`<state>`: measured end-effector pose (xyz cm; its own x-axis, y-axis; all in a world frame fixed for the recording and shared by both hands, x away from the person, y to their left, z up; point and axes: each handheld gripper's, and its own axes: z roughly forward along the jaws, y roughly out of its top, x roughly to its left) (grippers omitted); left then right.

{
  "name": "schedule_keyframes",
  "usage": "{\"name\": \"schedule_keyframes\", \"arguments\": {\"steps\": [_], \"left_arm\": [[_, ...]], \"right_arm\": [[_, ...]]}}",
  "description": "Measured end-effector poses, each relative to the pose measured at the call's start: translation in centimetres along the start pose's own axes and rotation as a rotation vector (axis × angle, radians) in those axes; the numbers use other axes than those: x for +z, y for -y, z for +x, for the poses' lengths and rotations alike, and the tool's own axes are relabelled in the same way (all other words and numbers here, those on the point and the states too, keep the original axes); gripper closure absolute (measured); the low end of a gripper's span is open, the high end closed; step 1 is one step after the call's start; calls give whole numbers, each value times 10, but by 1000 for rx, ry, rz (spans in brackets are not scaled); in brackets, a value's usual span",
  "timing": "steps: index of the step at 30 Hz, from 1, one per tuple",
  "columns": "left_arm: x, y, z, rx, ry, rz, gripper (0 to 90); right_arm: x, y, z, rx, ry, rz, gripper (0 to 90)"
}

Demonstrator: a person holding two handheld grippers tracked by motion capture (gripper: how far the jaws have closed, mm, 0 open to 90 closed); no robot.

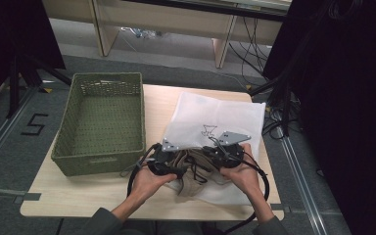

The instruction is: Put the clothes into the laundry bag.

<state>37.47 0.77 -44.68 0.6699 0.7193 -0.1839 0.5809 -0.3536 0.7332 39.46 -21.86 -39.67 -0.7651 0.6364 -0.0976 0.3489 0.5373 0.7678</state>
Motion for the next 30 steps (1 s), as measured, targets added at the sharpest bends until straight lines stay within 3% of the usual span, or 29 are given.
{"name": "schedule_keyframes", "arguments": {"steps": [5, 8, 9, 11, 13, 15, 18, 20, 22, 25, 27, 30], "left_arm": [[5, 20, -16, -29, 48, 68, 270], [19, 27, -24, 13, 34, 123, 275], [23, 29, -25, 22, 40, 125, 316], [28, 28, -26, 48, 48, 103, 546], [31, 22, -29, 65, 45, 71, 696], [32, 10, -30, 99, 12, 37, 721], [37, -10, -24, 72, -24, -17, 738], [43, -19, -18, 62, -56, -38, 738], [50, -19, -12, 27, -63, -32, 720], [57, -9, -7, 27, -86, 15, 573], [53, 1, -7, 26, -85, 25, 478], [41, 13, -8, 48, -72, 38, 408]], "right_arm": [[1, 0, 0, -4, -1, 2, 874], [1, 0, 2, -2, -1, 10, 872], [1, 0, 2, 0, -2, 10, 872], [2, 0, 1, -10, -4, 7, 873], [1, 0, 2, -10, -6, 12, 873], [0, -1, 2, -7, -10, 4, 873], [-3, -3, 3, -14, -1, 1, 875], [-5, -4, 3, -20, -3, -5, 876], [-5, -4, 1, -19, 1, -7, 876], [-3, 0, 0, -9, -2, 4, 876], [-2, 1, -1, -4, -2, 8, 875], [-2, 2, -1, -5, -3, 8, 875]]}}
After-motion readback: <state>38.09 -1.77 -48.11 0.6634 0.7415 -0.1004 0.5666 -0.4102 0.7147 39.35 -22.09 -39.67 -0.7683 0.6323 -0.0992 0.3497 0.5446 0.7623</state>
